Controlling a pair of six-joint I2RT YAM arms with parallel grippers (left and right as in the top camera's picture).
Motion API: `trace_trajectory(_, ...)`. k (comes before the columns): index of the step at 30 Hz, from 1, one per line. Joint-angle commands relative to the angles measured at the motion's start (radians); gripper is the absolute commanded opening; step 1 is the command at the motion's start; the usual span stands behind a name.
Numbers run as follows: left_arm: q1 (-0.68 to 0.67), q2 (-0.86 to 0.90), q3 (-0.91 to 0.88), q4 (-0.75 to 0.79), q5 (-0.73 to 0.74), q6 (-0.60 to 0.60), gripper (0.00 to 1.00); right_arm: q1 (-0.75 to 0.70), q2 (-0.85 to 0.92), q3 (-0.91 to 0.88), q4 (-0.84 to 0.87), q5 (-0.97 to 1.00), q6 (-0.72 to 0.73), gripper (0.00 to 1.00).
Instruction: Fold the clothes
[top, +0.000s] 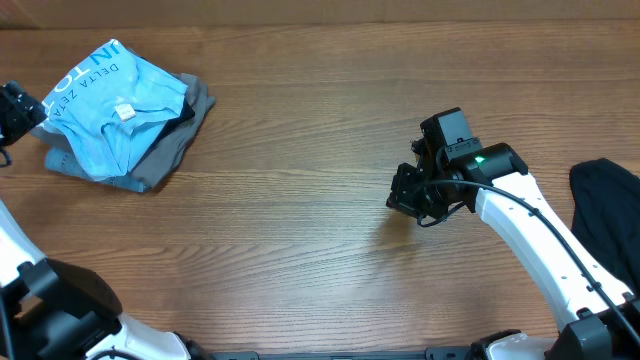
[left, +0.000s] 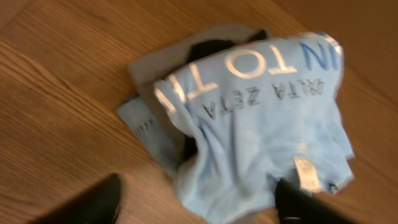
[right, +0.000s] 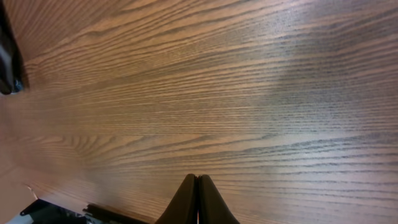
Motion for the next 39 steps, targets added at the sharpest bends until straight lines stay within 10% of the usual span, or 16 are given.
trace_trajectory(1, -0.055, -0.014, -0.042, -0.024, 0.072, 0.052, 0.14, -0.002, -0.022, 0.019, 0.019, 0.010, 0.003, 0.04)
trace_trajectory(13, -0.053, 0.066, -0.414, 0.257, -0.091, -0.040, 0.07, -0.002, -0.022, 0.019, -0.011, 0.010, 0.003, 0.04)
trace_trajectory(21, 0.010, -0.048, -0.230, 0.146, 0.035, -0.008, 0.39, -0.002, -0.022, 0.019, 0.002, 0.010, 0.003, 0.04)
trace_trajectory(27, -0.026, 0.010, -0.249, 0.235, 0.040, 0.071, 0.04, -0.002, -0.022, 0.019, 0.004, 0.010, 0.003, 0.04)
trace_trajectory(39, 0.087, 0.137, -0.220, 0.223, -0.046, 0.032, 0.04, -0.002, -0.022, 0.019, -0.031, 0.010, 0.002, 0.04)
